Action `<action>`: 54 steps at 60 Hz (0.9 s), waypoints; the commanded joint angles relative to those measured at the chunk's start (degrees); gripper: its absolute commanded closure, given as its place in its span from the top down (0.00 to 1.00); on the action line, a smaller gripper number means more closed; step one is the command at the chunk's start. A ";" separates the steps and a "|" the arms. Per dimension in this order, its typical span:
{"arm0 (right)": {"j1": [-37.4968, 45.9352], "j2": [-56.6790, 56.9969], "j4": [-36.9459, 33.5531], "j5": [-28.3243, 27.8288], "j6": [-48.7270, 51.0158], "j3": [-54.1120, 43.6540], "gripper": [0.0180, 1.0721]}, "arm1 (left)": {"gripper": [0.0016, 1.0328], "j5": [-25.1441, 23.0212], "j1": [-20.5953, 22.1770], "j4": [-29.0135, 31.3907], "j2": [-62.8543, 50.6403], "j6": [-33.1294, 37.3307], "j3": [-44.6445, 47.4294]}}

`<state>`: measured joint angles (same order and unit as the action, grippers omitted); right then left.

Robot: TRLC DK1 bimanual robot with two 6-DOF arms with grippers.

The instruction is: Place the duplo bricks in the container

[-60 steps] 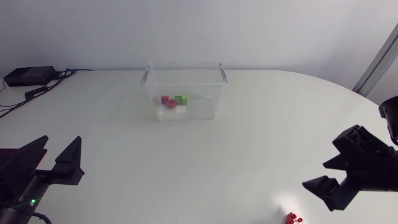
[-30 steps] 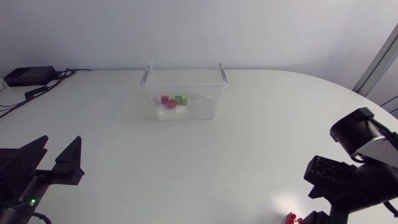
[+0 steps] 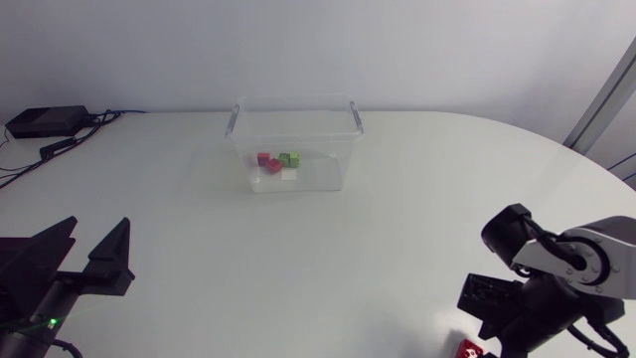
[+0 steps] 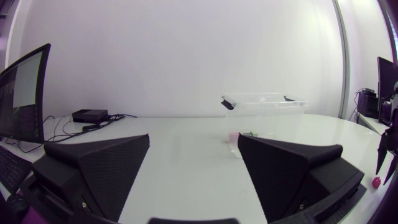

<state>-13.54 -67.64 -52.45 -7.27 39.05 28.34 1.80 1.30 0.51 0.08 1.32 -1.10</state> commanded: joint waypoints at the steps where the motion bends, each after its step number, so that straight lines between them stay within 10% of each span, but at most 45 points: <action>1: -0.87 -1.71 1.03 0.24 0.15 -1.88 0.95 | 0.96 0.31 0.28 -0.51 0.63 0.17 1.10; 30: -1.84 -8.56 8.85 2.96 -3.19 -3.29 0.93 | 0.96 0.31 0.28 -0.51 0.63 0.17 1.10; 37: -1.49 -8.92 9.64 2.61 -3.28 -3.82 0.74 | 0.96 0.31 0.28 -0.51 0.63 0.17 1.10; 46: -1.49 -10.67 8.41 -0.47 -2.75 -3.64 0.23 | 0.96 0.31 0.28 -0.51 0.63 0.17 1.10; 54: -0.70 -12.52 8.41 -0.82 -3.10 -3.03 0.08 | 0.96 0.31 0.28 -0.43 0.63 0.17 1.10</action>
<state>-14.59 -76.75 -43.94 -6.22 36.03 28.67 1.80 1.30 0.51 0.08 1.34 -1.10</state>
